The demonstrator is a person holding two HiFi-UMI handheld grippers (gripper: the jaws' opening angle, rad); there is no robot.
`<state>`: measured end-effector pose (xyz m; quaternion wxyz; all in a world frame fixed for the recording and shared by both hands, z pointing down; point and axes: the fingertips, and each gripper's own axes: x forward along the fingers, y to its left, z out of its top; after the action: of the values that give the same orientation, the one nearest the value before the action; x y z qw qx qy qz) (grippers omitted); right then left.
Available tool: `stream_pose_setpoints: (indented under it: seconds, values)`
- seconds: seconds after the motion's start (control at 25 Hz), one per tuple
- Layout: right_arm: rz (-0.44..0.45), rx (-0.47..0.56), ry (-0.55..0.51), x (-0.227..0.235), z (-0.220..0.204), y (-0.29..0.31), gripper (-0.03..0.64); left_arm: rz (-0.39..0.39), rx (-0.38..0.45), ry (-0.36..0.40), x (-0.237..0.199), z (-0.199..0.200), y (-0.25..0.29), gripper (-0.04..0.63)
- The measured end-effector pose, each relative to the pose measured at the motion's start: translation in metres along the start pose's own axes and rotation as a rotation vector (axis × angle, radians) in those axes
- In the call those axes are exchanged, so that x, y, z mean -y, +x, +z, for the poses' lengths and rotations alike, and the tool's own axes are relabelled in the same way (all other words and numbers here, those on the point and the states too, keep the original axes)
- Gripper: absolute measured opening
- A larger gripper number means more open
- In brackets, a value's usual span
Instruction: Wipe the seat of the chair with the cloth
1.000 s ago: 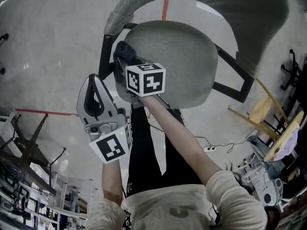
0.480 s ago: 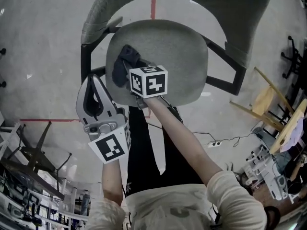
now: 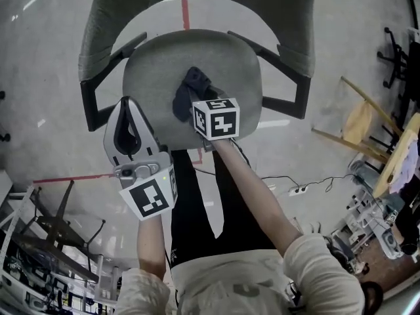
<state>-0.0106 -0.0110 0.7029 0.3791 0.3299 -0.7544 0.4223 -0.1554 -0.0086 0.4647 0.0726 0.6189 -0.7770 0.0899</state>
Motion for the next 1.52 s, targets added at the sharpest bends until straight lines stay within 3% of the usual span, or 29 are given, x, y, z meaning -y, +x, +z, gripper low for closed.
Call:
stream_pose_setpoints:
  seconds: [0.2,0.48,0.68,0.88,0.96,1.08,1.52]
  values:
    - [-0.098,0.018,-0.027,0.056,-0.002,-0.027,0.057,-0.049,0.006,0.016,0.027,0.008,0.005,0.015]
    - [-0.311,0.035,-0.055,0.129,-0.005,-0.066,0.057,-0.086,0.008,0.037,0.047,0.014,0.01,0.015]
    - [-0.436,0.05,-0.087,0.152,-0.008,-0.08,0.057,-0.11,-0.001,0.041,0.06,0.014,0.012,0.015]
    - [-0.556,0.042,-0.195,0.159,-0.009,-0.088,0.057,-0.127,0.003,0.033,0.07,0.017,0.008,0.015]
    - [-0.576,0.036,-0.207,0.161,-0.01,-0.088,0.057,-0.131,0.024,0.033,0.072,0.02,0.006,0.015]
    - [-0.59,0.024,-0.187,0.164,-0.011,-0.088,0.057,-0.131,-0.012,0.038,0.072,0.014,0.004,0.015]
    - [-0.576,0.022,-0.173,0.164,-0.013,-0.088,0.057,-0.114,0.003,0.04,0.067,0.014,0.003,0.015]
